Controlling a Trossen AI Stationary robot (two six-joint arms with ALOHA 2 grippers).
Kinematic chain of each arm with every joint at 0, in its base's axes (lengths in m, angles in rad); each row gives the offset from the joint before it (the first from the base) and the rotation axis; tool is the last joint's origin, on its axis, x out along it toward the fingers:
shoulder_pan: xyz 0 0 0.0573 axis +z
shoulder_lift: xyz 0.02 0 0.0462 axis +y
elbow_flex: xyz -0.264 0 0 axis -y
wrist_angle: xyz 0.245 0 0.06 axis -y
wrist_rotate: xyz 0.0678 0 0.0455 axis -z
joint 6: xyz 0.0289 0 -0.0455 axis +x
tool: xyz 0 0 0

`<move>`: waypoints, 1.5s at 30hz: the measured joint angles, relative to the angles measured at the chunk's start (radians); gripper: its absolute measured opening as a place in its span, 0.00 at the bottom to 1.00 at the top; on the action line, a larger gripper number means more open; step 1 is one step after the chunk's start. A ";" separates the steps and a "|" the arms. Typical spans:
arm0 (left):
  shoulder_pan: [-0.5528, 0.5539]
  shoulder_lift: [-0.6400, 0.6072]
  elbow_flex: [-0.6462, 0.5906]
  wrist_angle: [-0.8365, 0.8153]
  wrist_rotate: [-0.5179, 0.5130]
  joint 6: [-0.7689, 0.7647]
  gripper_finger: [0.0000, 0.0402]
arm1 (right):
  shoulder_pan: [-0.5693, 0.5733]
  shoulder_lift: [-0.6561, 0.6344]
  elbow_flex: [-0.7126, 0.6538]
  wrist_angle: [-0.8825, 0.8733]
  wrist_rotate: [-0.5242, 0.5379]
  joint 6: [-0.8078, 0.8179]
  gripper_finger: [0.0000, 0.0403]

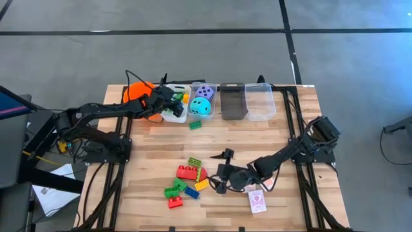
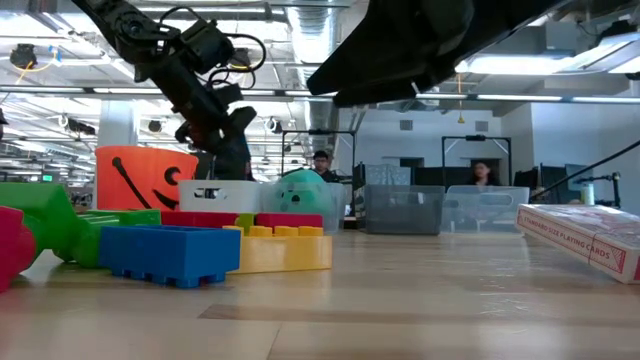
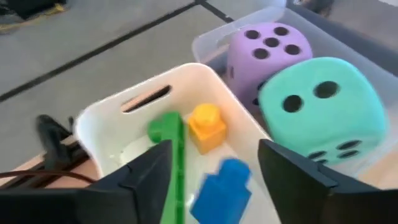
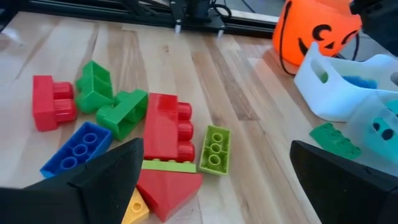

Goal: Pick & Place Toys
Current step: Put the bottom large green game piece into the white bin

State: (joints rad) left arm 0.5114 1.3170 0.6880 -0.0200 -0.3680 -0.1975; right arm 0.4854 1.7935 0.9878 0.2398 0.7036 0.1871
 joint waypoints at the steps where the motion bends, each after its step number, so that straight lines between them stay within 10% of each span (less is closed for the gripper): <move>1: 0.000 0.000 0.000 0.001 0.010 -0.001 0.60 | -0.003 0.000 0.000 0.000 -0.002 0.000 0.99; 5: -0.001 0.000 0.000 0.000 0.067 -0.002 0.68 | -0.005 0.000 0.000 0.000 -0.004 -0.001 0.99; 14: -0.073 -0.015 0.000 0.205 0.604 -0.125 0.71 | -0.002 0.000 0.000 0.000 -0.022 -0.010 0.99; 23: -0.434 -0.084 0.000 0.217 0.490 0.020 0.68 | -0.001 0.000 0.000 -0.031 -0.031 -0.006 0.99; 32: -0.838 -0.084 0.000 0.123 0.152 0.115 0.69 | -0.004 0.000 0.000 -0.075 -0.034 0.023 0.99; 38: -0.950 -0.063 0.000 -0.005 -0.027 0.013 0.69 | -0.012 0.000 0.000 -0.075 -0.053 0.053 0.99; 45: -0.972 0.005 0.001 -0.101 0.017 -0.018 0.69 | -0.016 0.000 0.000 -0.120 -0.093 0.079 0.99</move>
State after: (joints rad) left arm -0.4611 1.3223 0.6886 -0.1214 -0.3506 -0.2154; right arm 0.4690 1.7935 0.9875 0.1195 0.6103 0.2657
